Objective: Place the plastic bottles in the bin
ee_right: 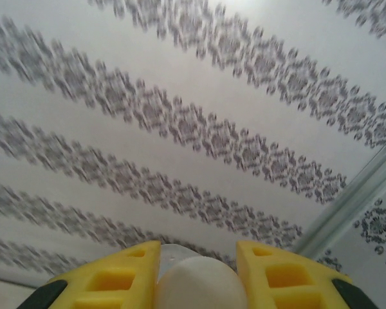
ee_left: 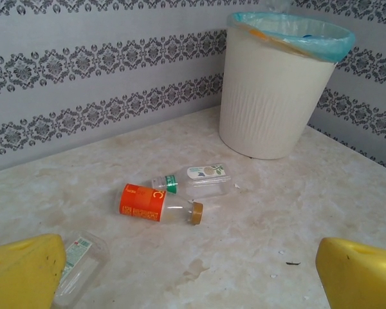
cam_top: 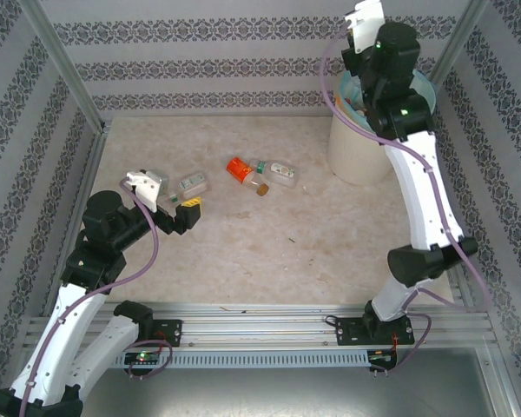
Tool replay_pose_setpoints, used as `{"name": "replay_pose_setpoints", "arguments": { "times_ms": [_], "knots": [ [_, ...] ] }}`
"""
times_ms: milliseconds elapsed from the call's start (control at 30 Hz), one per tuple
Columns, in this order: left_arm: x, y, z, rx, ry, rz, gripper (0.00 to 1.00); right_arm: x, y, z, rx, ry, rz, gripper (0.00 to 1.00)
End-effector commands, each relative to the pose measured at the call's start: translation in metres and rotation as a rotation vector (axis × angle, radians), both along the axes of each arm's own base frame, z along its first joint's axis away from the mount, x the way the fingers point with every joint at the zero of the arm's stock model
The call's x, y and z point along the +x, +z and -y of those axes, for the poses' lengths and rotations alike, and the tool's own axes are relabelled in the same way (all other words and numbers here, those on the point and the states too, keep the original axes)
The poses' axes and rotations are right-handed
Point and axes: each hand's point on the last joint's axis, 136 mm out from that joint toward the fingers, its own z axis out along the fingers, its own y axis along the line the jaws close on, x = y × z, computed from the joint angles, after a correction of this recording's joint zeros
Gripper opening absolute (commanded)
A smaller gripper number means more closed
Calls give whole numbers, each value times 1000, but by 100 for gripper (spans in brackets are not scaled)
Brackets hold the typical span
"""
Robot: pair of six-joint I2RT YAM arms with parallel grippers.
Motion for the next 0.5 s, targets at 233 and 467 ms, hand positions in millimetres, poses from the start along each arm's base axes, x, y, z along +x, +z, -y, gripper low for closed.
{"name": "replay_pose_setpoints", "arguments": {
  "times_ms": [233,467],
  "knots": [
    [2,-10,-9,-38,66,-47,100,42,-25,24,-156,-93,-15,0],
    [4,-9,-17,-30,115,-45,100,68,-54,41,-196,-89,-42,0]
  ]
}}
